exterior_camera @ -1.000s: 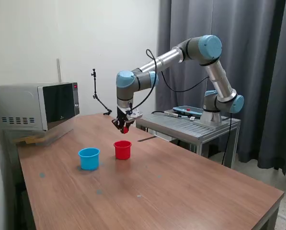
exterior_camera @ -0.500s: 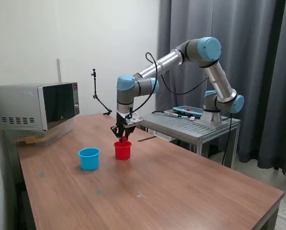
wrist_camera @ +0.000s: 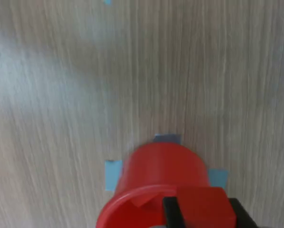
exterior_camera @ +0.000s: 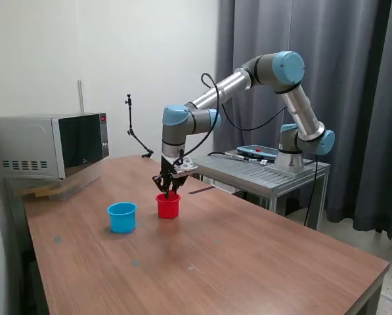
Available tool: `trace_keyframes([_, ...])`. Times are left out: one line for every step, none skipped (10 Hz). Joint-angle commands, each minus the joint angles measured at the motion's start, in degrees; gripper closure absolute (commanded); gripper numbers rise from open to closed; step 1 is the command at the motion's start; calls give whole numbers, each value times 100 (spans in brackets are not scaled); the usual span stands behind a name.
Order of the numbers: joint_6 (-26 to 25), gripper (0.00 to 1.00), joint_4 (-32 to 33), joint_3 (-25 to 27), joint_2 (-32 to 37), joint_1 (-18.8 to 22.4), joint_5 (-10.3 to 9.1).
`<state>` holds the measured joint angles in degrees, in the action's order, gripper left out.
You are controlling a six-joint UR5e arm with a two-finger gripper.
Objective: Place red objects in the red bin, and blue objects in the blue bin.
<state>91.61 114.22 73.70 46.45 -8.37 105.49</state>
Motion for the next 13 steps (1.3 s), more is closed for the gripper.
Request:
trace_keyframes([-222, 100, -5, 152, 187, 11, 59])
trace_keyframes([-249, 100, -5, 319, 284, -16, 68])
trace_keyframes([-249, 100, -13, 486, 390, -68, 68])
trace_keyframes([-258, 100, -13, 540, 443, -77, 85])
trace_keyframes([-258, 100, -13, 558, 461, -77, 103])
trace_keyframes([-267, 100, -5, 628, 470, -86, 77])
trace_keyframes([-310, 100, 56, 663, 470, -95, 33])
trace_keyframes([-320, 100, 74, 663, 470, -104, 15])
trace_keyframes([-320, 100, 205, 716, 478, -139, 6])
trace_keyframes([-320, 100, 285, 803, 505, -200, 6])
trace_keyframes([-320, 100, 294, 795, 505, -209, 6])
trace_keyframes([-302, 100, 329, 795, 505, -244, -2])
trace_keyframes([-259, 100, 338, 795, 505, -270, -2])
